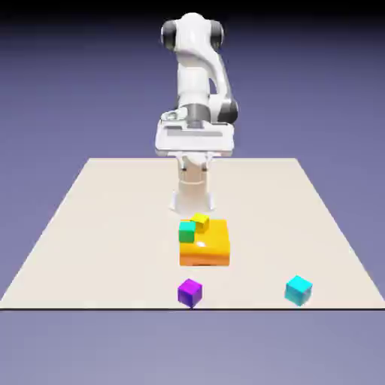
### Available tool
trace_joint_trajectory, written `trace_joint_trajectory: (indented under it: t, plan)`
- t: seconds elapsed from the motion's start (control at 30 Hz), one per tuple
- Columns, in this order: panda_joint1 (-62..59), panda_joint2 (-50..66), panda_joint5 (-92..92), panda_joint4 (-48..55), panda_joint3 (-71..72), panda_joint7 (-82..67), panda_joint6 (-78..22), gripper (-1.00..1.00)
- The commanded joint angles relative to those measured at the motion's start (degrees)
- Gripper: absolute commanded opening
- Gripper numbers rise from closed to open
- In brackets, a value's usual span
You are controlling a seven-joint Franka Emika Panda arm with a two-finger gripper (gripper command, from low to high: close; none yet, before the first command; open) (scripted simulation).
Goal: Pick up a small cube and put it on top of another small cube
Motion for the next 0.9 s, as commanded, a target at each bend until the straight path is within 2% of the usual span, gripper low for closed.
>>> trace_joint_trajectory:
  t: [0.0, 0.87]
  plan:
    - [1.9, 2.1, 0.3, 0.4, -1.6, 1.5, 0.5, 0.0]
    - [50.8, 56.1, 8.5, 10.9, -42.4, 41.4, 12.8, 0.0]
